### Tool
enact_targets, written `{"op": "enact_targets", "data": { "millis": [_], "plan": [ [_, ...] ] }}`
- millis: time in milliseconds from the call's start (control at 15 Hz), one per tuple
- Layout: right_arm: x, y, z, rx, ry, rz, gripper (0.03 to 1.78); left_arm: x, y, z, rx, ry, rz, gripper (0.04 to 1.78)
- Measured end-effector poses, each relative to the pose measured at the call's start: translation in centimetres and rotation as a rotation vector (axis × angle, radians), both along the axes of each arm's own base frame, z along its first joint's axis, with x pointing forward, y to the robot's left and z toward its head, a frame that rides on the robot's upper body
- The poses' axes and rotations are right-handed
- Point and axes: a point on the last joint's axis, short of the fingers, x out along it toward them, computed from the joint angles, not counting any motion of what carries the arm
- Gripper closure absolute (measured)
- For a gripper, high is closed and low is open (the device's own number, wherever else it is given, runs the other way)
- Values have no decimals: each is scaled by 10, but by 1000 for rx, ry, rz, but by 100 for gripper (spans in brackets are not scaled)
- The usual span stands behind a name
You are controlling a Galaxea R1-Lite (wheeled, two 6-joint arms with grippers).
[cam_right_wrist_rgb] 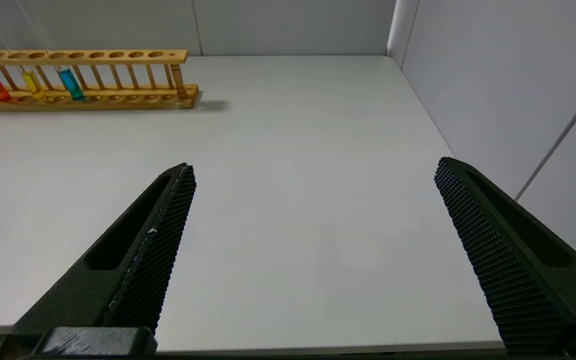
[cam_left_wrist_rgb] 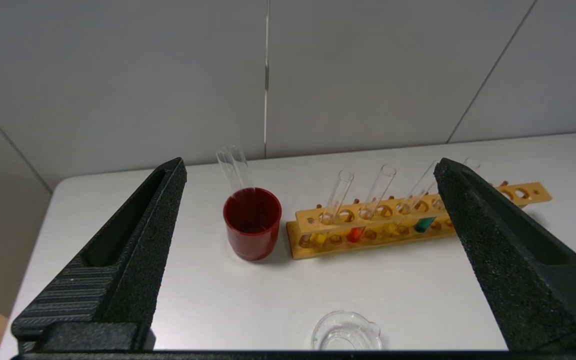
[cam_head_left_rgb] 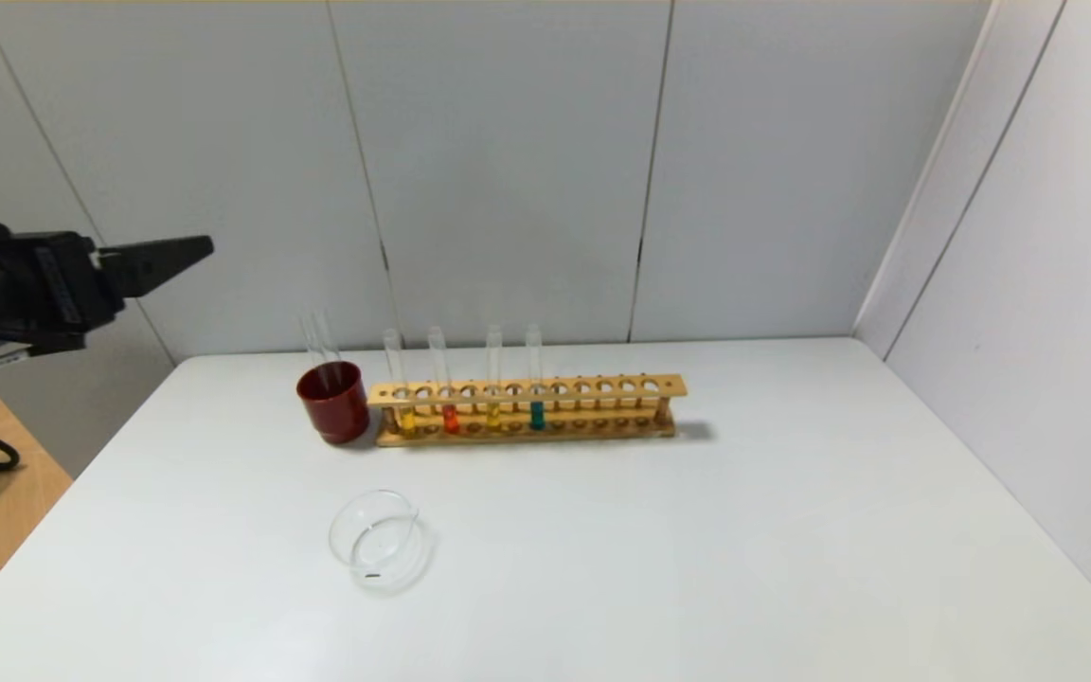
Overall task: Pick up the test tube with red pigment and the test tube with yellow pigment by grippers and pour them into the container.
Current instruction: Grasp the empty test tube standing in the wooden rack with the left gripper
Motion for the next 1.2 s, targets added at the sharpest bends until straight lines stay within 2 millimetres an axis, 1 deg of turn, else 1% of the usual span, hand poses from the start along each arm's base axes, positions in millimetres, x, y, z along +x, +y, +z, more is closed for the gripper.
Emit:
{"op": "enact_targets", "data": {
  "millis": [133,267,533,667,867,1200],
  "plan": [
    [0,0,0,0,0,0,6,28,-5,-18,-1,50,-17,7],
    [0,0,0,0,0,0,6,51,-11,-35,-1,78,-37,7],
    [0,0,0,0,0,0,6,86,-26,-72,8,120,-85,7],
    [0,0,0,0,0,1,6,99,-35,-90,13,133,-105,7],
    [0,0,0,0,0,0,6,116,-41,-113,16,146,-118,7],
    [0,0,0,0,0,0,6,137,-47,-142,14,154,-127,7]
  ]
}}
